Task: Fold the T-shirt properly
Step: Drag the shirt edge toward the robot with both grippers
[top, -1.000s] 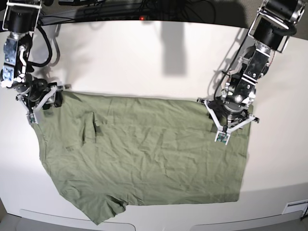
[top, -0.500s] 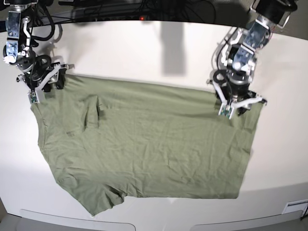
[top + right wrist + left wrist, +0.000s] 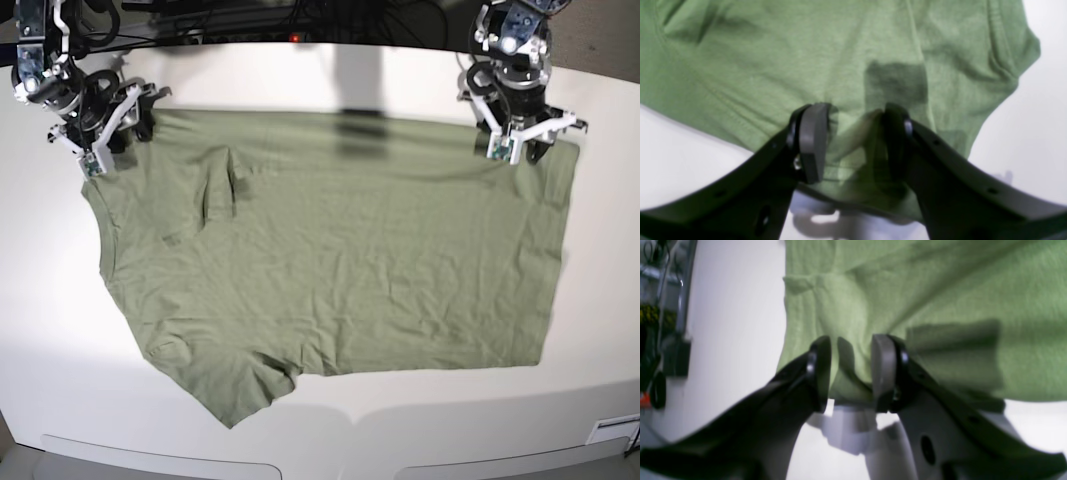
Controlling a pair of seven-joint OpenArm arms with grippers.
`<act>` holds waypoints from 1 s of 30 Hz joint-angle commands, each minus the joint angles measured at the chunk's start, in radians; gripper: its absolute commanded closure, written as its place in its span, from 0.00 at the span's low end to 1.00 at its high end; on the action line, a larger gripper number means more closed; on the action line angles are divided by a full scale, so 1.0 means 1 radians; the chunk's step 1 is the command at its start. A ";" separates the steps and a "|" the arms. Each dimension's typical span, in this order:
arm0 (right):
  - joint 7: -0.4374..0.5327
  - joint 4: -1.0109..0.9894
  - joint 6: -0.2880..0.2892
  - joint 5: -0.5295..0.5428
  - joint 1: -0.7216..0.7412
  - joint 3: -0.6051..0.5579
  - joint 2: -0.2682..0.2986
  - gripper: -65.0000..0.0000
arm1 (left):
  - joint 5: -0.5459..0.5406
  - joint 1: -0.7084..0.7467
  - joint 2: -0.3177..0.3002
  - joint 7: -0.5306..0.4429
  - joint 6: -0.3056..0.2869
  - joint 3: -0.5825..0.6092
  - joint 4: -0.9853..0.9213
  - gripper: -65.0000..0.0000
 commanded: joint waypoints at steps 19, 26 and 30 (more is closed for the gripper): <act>-0.019 0.123 -0.027 -0.095 -0.145 0.171 -0.122 0.57 | -0.092 0.233 0.005 0.251 -0.110 0.008 0.051 0.66; -0.019 0.124 -0.027 -0.095 -0.196 0.171 -0.131 0.57 | -0.076 0.230 0.005 0.257 -0.109 0.008 0.052 0.66; -0.029 0.124 -0.027 -0.095 -0.198 0.171 -0.133 0.57 | -0.075 0.230 0.005 0.261 -0.110 0.008 0.052 0.66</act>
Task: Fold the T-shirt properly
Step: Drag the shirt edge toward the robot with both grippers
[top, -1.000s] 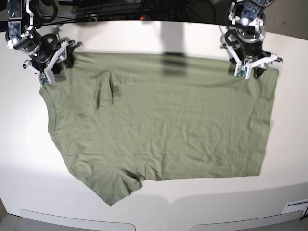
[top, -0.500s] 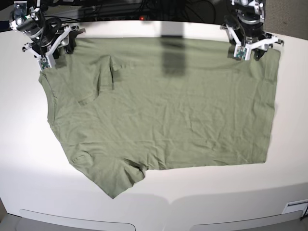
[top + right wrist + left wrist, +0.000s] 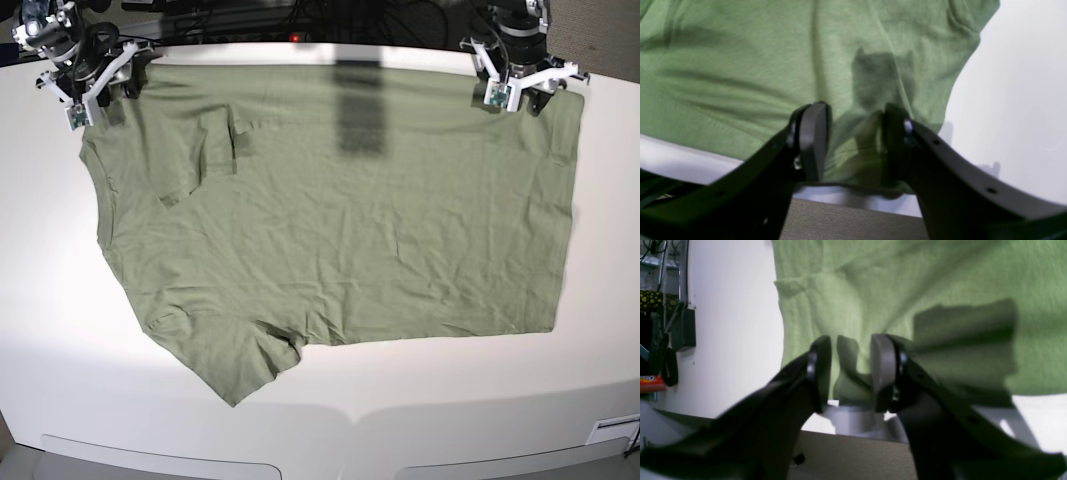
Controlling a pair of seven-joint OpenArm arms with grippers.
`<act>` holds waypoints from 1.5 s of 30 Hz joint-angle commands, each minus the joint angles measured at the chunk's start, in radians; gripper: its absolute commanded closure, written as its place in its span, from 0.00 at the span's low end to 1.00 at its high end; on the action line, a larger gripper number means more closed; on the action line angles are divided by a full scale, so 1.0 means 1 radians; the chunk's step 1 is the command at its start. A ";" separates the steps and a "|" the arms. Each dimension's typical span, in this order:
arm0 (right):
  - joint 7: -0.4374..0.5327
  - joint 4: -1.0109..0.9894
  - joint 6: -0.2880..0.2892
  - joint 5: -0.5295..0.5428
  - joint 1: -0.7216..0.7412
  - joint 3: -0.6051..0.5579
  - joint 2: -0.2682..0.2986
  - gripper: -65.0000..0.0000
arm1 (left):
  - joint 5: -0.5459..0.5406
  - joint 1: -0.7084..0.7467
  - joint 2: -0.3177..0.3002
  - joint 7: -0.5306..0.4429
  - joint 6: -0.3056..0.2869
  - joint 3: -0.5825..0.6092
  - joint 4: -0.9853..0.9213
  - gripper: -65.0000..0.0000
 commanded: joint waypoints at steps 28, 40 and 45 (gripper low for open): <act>-0.040 0.133 -0.031 0.032 -0.005 0.009 0.011 0.57 | 0.010 0.050 0.002 0.154 -0.084 0.013 0.007 0.66; -0.040 0.138 -0.031 0.039 0.066 0.009 0.011 0.57 | 0.178 0.013 0.002 0.104 0.091 0.013 0.007 0.66; -0.040 0.138 -0.031 0.038 0.114 0.008 -0.001 0.57 | 0.198 -0.055 0.002 0.109 0.122 0.013 0.007 0.66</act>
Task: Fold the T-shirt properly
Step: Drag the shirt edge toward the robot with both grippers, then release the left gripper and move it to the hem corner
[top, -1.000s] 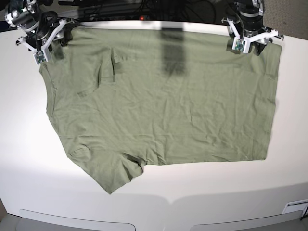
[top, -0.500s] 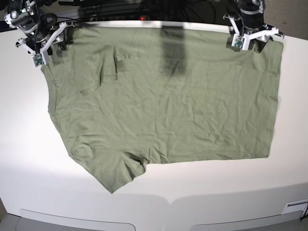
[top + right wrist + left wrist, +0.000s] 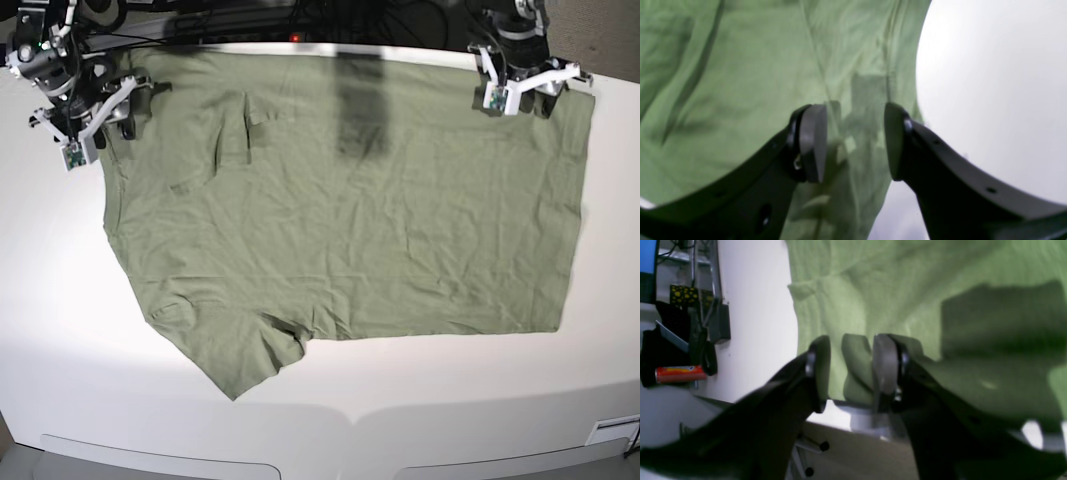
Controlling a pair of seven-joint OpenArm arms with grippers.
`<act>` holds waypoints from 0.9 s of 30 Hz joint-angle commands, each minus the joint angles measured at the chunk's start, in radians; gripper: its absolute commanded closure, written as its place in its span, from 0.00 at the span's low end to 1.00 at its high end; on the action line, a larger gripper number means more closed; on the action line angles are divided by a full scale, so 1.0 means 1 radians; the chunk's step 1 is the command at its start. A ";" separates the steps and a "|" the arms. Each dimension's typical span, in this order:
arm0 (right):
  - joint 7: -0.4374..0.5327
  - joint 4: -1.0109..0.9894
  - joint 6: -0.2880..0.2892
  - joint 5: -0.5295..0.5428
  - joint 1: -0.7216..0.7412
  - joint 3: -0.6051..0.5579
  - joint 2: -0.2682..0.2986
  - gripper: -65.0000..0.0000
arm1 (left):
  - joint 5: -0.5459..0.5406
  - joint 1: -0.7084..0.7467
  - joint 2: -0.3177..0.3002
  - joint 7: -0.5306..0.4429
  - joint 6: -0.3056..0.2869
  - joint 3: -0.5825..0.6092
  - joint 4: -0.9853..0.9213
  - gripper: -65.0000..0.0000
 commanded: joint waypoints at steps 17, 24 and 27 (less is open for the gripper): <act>0.027 0.024 0.005 0.009 0.027 0.007 -0.019 0.57 | 0.080 -0.023 -0.007 0.148 -0.002 0.000 0.126 0.66; 0.027 0.024 0.005 0.038 0.053 0.007 -0.019 0.57 | 0.082 -0.029 -0.010 0.137 -0.004 0.000 0.294 0.66; 0.081 0.023 0.007 0.054 0.068 0.006 -0.029 0.57 | 0.051 -0.072 -0.023 0.114 -0.027 -0.003 0.299 0.66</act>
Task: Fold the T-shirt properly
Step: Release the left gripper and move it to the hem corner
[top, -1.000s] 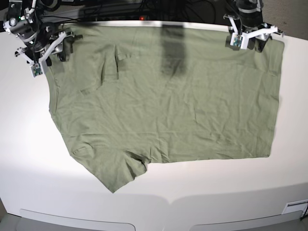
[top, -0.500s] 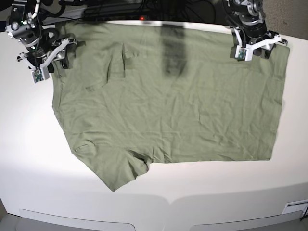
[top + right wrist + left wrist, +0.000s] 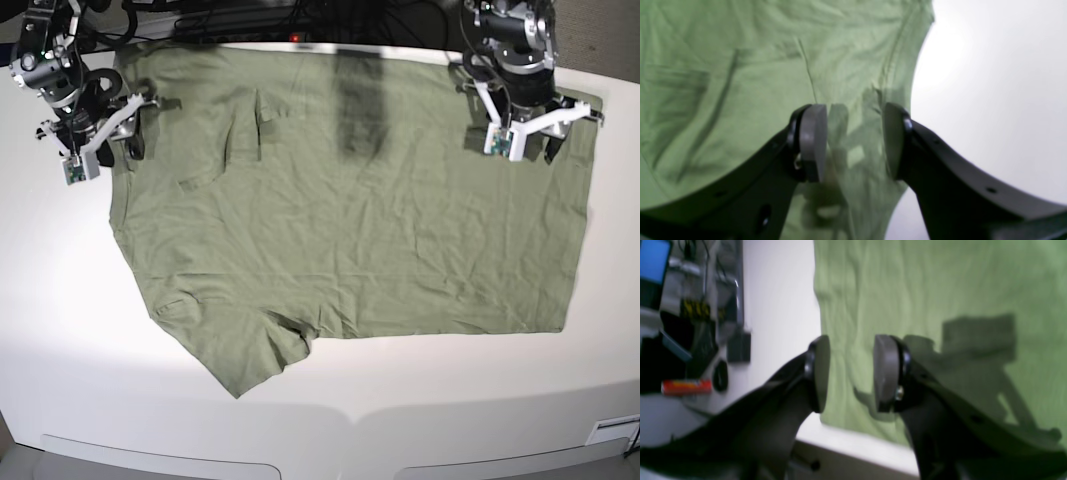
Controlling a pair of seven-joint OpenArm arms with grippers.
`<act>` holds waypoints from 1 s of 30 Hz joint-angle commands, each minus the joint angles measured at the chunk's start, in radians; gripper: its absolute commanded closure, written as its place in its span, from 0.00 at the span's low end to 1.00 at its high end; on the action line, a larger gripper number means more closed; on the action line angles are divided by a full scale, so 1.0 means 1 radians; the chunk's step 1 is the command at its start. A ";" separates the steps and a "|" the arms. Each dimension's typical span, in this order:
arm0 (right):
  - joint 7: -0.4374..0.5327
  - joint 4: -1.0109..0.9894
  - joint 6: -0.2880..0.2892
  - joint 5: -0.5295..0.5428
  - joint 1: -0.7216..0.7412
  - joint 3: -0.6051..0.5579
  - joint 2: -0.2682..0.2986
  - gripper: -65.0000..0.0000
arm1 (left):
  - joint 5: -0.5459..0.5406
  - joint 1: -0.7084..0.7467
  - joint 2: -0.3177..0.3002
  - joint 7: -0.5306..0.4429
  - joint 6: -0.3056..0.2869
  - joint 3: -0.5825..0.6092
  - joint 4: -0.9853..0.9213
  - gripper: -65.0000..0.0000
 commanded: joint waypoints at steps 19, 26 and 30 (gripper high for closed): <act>-0.267 0.021 0.004 0.156 0.298 0.006 0.011 0.47 | -0.776 -1.007 -0.037 -0.099 -0.705 -0.370 -0.959 0.66; -0.283 0.021 0.029 0.174 0.332 0.007 0.011 0.47 | -0.748 -1.325 -0.043 -0.378 -0.768 -0.370 -1.603 0.66; -0.288 0.021 0.039 0.174 0.332 0.007 0.011 0.47 | -0.731 -1.364 -0.061 -0.461 -0.768 -0.370 -1.718 0.67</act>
